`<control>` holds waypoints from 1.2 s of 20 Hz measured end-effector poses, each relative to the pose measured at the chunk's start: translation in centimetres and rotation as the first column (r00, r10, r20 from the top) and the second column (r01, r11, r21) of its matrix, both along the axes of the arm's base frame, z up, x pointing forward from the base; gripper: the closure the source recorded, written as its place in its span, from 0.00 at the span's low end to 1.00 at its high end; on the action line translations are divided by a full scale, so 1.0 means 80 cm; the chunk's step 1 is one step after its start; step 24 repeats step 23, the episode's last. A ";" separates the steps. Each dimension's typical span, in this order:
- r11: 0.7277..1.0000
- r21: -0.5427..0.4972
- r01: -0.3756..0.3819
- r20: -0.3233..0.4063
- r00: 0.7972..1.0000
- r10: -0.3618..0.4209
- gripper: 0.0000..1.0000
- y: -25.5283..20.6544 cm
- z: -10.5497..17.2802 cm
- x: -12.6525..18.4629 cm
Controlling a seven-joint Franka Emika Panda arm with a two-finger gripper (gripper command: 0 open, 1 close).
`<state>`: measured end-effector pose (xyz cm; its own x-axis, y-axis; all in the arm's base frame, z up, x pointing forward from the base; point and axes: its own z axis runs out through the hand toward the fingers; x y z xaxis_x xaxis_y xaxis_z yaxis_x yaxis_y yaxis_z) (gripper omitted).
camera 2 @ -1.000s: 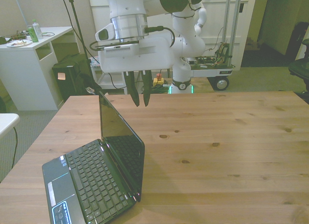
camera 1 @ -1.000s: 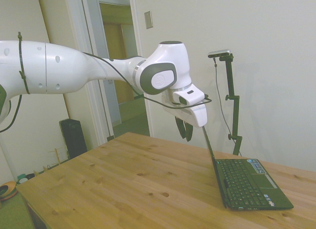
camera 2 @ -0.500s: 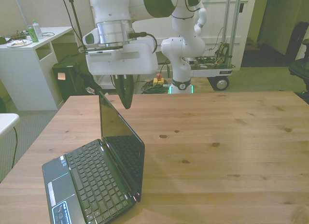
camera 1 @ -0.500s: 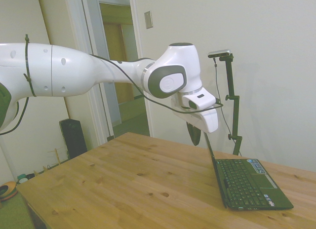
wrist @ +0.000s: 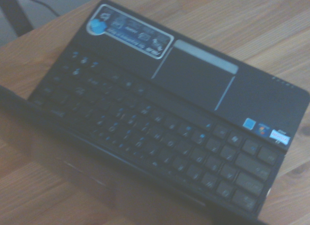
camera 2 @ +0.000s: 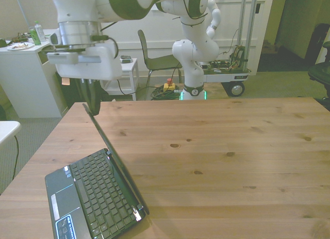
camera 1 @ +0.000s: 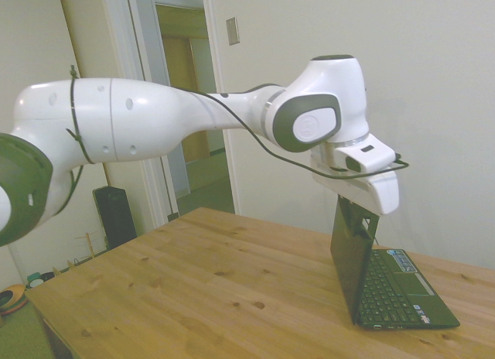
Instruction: Close the laptop
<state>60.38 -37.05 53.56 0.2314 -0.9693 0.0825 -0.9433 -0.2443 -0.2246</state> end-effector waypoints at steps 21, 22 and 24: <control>1.000 -0.012 -0.020 -0.064 0.998 0.019 1.00 -0.061 -0.129 0.092; 1.000 -0.009 -0.027 -0.057 0.998 0.027 1.00 -0.056 -0.124 0.094; 0.999 -0.001 -0.040 -0.051 0.998 0.040 1.00 -0.049 -0.116 0.096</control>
